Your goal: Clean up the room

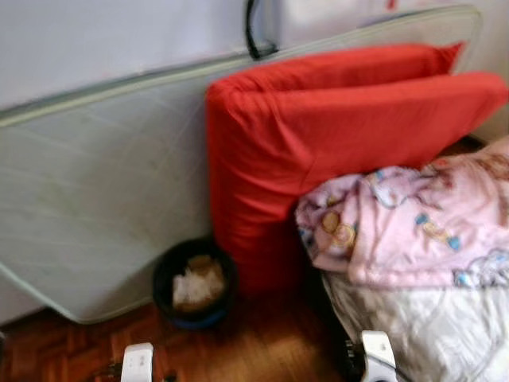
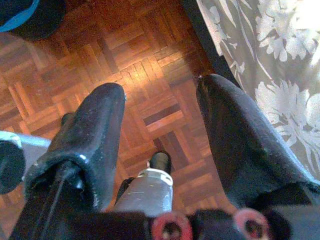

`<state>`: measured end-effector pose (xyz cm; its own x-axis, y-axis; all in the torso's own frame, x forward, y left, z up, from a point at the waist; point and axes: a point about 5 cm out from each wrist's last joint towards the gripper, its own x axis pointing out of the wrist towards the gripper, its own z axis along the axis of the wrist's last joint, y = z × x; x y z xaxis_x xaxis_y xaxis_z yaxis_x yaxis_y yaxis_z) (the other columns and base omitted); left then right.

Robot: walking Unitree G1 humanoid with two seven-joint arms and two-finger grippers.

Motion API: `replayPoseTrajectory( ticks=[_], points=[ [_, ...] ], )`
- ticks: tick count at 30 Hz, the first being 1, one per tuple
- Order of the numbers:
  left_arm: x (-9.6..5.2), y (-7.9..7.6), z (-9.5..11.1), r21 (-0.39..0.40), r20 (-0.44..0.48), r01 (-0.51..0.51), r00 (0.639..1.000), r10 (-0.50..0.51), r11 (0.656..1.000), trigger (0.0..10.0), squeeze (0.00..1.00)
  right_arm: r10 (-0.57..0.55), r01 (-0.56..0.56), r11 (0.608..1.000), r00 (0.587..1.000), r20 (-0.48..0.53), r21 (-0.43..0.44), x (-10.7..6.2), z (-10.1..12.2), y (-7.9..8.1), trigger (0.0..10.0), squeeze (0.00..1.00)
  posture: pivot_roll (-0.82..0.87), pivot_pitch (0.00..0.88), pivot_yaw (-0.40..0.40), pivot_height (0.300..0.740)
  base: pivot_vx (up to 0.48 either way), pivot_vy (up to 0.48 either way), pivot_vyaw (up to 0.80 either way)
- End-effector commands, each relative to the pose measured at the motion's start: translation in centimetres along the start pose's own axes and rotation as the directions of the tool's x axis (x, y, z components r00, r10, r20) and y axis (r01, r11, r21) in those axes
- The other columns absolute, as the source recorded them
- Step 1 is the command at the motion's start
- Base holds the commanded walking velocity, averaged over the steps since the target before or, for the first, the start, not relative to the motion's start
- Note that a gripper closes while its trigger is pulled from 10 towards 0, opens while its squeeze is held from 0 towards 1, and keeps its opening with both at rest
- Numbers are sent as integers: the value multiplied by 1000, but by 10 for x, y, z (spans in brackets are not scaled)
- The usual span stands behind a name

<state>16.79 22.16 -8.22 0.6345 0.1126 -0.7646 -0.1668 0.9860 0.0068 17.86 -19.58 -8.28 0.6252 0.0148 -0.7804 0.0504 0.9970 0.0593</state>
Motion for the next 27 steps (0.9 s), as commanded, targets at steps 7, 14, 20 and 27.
replayPoseTrajectory(
  ticks=[7,14,20,27],
  points=[
    [1,2,3,7,8,-6,1000,6,1000,10000,0,9,-9,1000,1000,17,15,1,3,5,10000,0,-49,62,28,740,319,0,0],
    [1,2,4,3,11,-4,1000,4,1000,10000,0,9,-9,1000,1000,21,13,1,4,5,10000,0,-49,62,26,740,329,0,0],
    [1,1,4,2,15,0,1000,0,1000,10000,0,8,-8,1000,1000,31,10,1,5,4,10000,0,-53,64,24,740,336,0,0],
    [0,1,6,4,42,4,999,-4,1000,10000,0,18,-18,1000,998,61,10,1,7,4,10000,0,-51,68,22,740,237,0,0]
  ],
)
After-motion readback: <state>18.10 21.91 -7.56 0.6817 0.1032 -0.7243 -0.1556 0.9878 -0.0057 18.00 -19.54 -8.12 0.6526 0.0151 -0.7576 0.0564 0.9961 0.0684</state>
